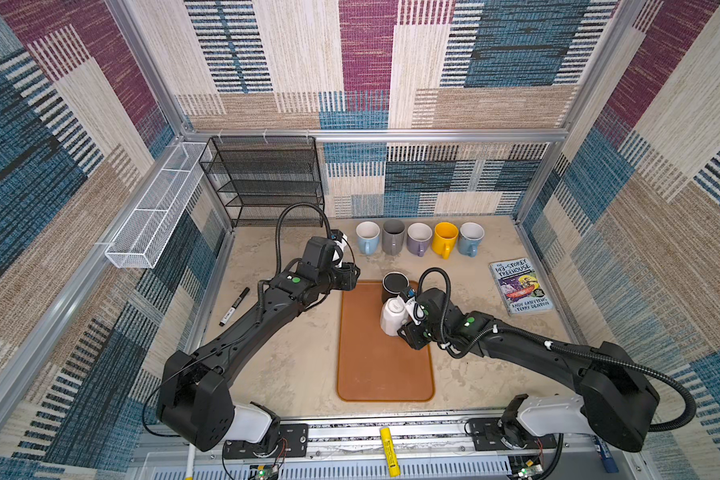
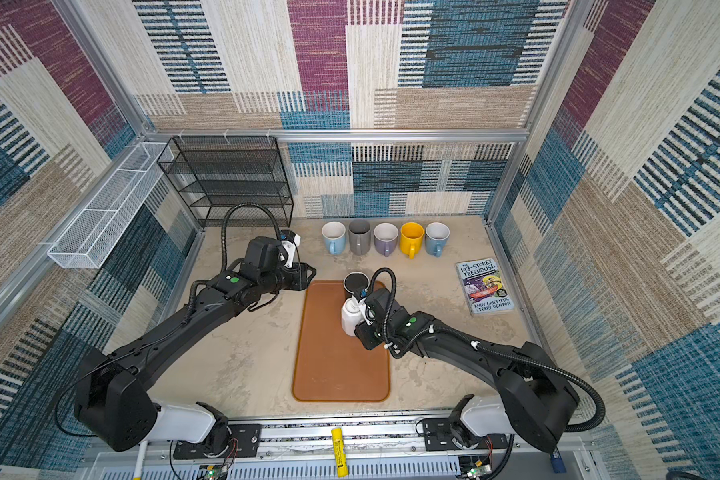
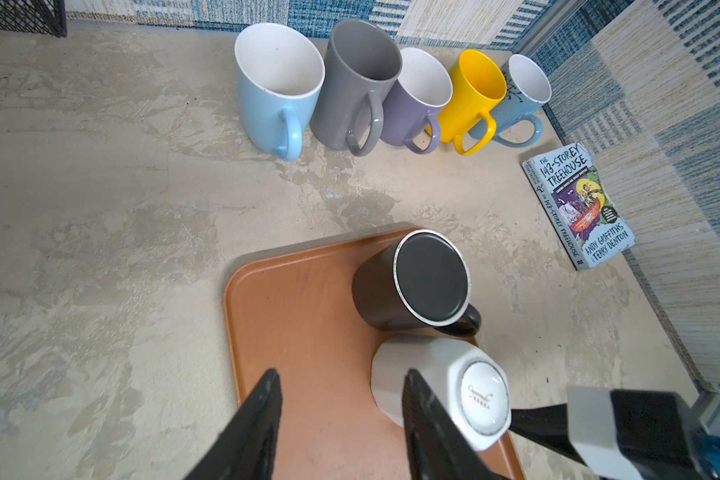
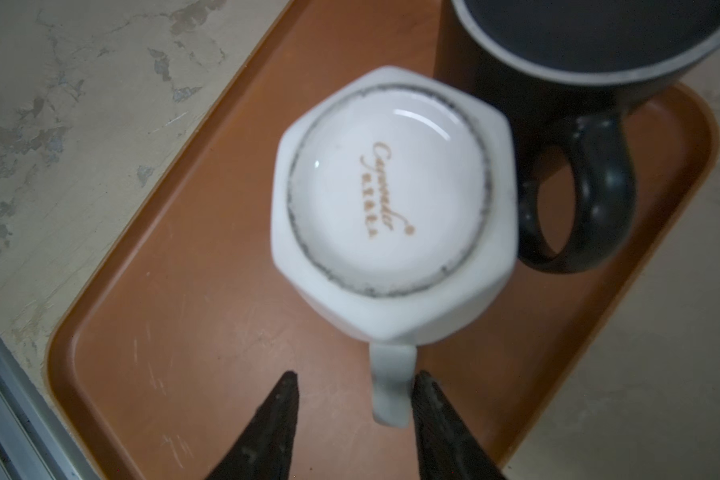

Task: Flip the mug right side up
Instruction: 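Lower the right gripper onto the upside-down white mug's handle and close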

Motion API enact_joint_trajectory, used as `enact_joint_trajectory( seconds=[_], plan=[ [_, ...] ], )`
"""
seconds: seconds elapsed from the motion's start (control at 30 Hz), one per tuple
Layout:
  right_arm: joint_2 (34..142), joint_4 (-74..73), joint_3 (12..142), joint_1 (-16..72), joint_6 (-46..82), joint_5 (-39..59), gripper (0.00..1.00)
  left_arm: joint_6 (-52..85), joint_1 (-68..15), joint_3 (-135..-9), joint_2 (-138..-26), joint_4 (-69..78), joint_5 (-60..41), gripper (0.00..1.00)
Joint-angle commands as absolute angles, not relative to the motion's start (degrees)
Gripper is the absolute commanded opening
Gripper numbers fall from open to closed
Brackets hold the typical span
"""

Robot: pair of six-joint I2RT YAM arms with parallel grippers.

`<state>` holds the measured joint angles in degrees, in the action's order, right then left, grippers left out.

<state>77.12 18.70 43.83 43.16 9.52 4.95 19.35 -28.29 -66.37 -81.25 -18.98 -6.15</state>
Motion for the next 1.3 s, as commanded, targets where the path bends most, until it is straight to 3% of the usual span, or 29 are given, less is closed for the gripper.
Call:
enact_joint_trajectory(
  seconds=[0.0, 0.43, 1.27],
  plan=[
    [78.07, 20.66, 45.33, 43.24, 11.19, 3.06, 0.45, 17.99, -28.26, -66.25, -80.86, -19.16, -5.66, 0.49],
    [83.90, 29.29, 52.76, 43.24, 12.42, 0.96, 0.38, 17.64, -28.30, -65.52, -79.35, -19.90, -4.39, 0.49],
    [91.04, 33.13, 58.84, 43.29, 9.50, 0.19, 0.37, 16.63, -28.22, -66.37, -79.64, -20.48, -4.83, 0.49]
  ],
)
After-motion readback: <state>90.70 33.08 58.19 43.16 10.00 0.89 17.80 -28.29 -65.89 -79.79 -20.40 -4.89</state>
